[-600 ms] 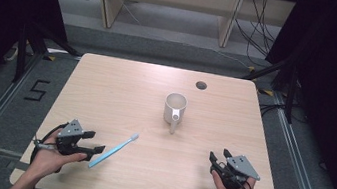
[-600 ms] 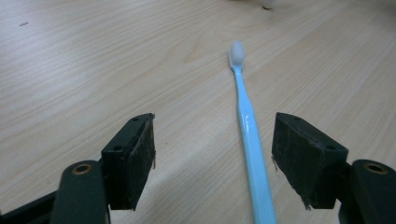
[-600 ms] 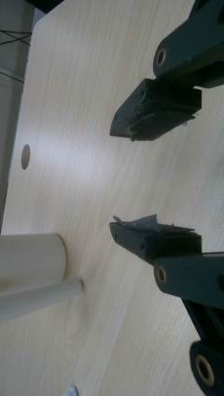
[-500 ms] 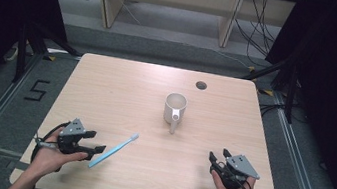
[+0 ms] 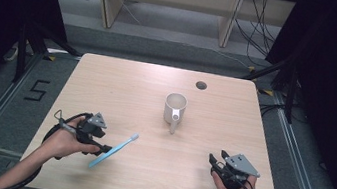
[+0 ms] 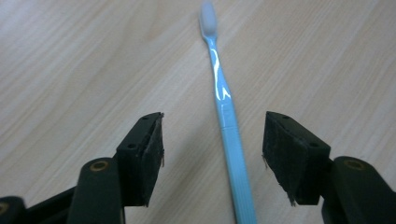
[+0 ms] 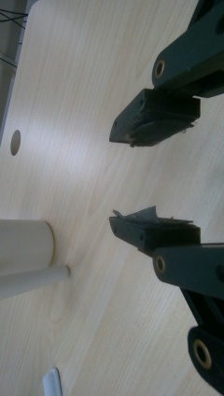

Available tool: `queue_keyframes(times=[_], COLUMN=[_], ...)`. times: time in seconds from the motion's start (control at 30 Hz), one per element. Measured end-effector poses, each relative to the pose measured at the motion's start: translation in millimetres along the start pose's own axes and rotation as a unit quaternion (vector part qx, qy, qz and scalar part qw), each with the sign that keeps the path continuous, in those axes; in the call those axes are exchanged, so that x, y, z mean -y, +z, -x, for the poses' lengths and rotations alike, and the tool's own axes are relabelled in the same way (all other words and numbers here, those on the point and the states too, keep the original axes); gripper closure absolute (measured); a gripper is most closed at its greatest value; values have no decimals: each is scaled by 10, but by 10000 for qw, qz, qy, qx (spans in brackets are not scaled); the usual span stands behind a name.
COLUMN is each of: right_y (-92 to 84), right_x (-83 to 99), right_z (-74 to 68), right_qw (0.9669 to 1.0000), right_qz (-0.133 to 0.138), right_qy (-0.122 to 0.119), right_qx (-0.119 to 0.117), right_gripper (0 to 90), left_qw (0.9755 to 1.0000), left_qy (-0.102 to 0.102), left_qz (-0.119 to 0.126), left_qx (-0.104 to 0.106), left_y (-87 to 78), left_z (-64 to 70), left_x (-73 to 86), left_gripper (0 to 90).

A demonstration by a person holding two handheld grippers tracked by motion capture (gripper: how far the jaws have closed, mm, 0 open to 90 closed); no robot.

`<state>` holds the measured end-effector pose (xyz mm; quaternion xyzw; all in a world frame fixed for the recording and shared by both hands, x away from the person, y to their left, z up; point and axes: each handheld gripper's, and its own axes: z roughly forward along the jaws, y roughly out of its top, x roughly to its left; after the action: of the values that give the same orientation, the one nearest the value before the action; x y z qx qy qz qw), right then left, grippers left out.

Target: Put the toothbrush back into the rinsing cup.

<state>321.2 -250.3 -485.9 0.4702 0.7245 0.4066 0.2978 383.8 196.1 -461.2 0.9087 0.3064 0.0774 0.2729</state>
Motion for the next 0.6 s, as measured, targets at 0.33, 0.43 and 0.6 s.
queue_keyframes(times=[0.33, 0.43, 0.6], right_y=[-8, 4, 10], right_x=[-33, -32, -30], right_z=[-12, -33, -65], right_qw=[9999, 9998, 9997], right_qz=[-78, -107, -160], right_qy=[-120, -20, 18], right_qx=[-64, -167, -189], right_gripper=[527, 525, 521], left_qw=[9940, 9888, 9846], left_qy=[237, 382, 369], left_qz=[-1058, -1432, -1697], left_qx=[151, 188, 196], left_y=[205, 292, 364], left_z=[44, 71, 90], left_x=[-266, -348, -428], left_gripper=[486, 515, 566])
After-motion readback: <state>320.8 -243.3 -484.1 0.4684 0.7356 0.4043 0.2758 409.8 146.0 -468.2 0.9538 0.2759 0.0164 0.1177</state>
